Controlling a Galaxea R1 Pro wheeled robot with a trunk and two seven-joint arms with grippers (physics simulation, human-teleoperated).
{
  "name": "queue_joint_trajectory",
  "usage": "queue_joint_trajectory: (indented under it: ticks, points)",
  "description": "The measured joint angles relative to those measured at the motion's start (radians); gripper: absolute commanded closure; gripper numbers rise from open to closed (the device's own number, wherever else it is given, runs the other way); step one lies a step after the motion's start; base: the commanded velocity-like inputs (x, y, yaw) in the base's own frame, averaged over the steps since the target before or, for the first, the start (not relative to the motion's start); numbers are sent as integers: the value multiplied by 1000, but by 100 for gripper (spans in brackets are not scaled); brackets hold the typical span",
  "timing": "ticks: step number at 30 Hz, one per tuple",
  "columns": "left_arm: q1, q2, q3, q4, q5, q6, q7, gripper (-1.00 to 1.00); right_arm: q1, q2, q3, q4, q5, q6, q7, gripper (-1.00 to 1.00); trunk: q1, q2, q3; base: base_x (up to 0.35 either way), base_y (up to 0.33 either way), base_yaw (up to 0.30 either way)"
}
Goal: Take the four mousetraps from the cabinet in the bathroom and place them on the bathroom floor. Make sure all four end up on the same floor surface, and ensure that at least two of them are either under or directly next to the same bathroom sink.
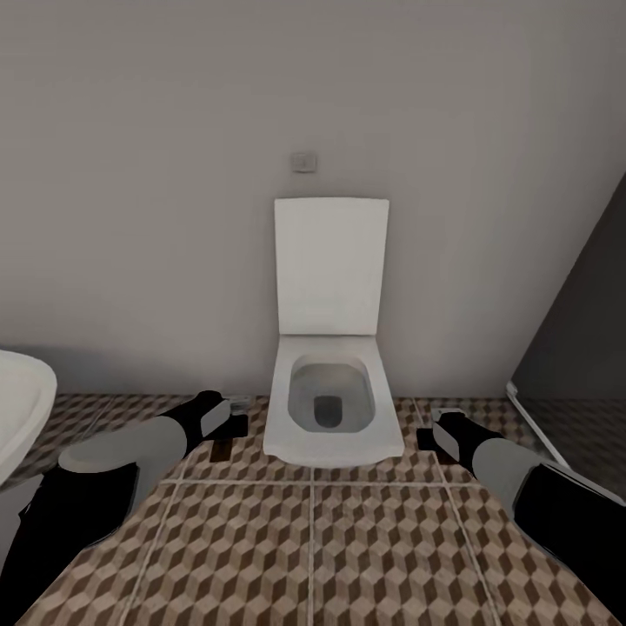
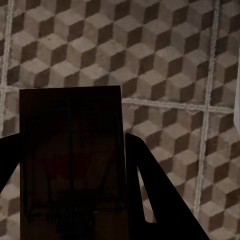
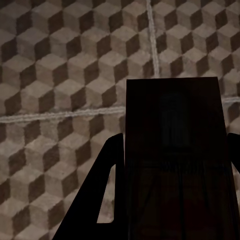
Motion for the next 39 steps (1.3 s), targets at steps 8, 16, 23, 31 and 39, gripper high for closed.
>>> queue_joint_trajectory:
  ticks: [8,16,23,31,39]
  points:
    - [0,0,0,1,0,0,0,100,0,0,0,0,0,0,0,100,7,-8,-30,0,0,0]
    - [0,-1,0,0,0,0,0,100,0,1,0,0,0,0,0,100,10,-10,-61,0,0,0]
    - [0,-2,0,-1,0,0,0,100,0,0,0,0,0,0,0,100,13,-11,-88,0,0,0]
    - [0,-2,0,-2,0,-1,0,100,0,0,0,0,0,-1,0,100,17,-13,-119,0,0,0]
    - [0,-2,0,-2,0,-2,0,100,0,0,0,0,0,-2,-1,100,20,-15,-150,0,0,0]
